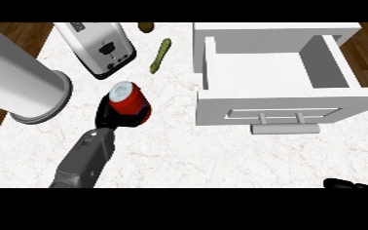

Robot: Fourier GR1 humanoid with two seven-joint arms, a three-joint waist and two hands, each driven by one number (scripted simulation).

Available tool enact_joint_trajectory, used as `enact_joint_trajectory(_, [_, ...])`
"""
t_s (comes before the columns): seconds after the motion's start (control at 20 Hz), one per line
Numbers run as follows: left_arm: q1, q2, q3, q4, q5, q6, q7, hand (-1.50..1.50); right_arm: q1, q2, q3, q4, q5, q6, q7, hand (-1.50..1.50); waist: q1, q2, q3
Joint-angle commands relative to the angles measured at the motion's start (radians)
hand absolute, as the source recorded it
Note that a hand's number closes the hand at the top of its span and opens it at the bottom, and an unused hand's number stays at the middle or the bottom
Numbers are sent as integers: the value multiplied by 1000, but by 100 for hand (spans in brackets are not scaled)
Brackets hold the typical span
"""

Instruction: Pick up the can, place it into the drawer and close the drawer

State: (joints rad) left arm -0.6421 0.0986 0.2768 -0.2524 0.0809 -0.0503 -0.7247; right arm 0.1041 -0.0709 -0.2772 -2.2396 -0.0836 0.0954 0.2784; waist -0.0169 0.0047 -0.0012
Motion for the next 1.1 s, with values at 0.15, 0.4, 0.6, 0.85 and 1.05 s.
enact_joint_trajectory(0.15, [-71, -47, -5, -52, 22, 34, 62, 150, -27, -35, -48, 15, -30, 7, 19, -150, 5, -2, 1])
enact_joint_trajectory(0.4, [-14, -83, -85, -279, 23, 43, 207, 150, 18, -23, -48, -97, -17, -9, 64, -150, 21, -11, 2])
enact_joint_trajectory(0.6, [-82, -80, -127, -399, 10, 99, 325, 150, 14, -44, -77, -18, -32, 18, 24, -150, 22, -12, 2])
enact_joint_trajectory(0.85, [-163, -98, -209, -542, 52, 159, 545, 150, 8, -25, -63, -3, -17, 12, 5, -150, 20, -11, 2])
enact_joint_trajectory(1.05, [-153, -98, -281, -699, 91, 195, 656, 150, 4, -20, -43, -14, 17, 5, 6, -150, 19, -10, 2])
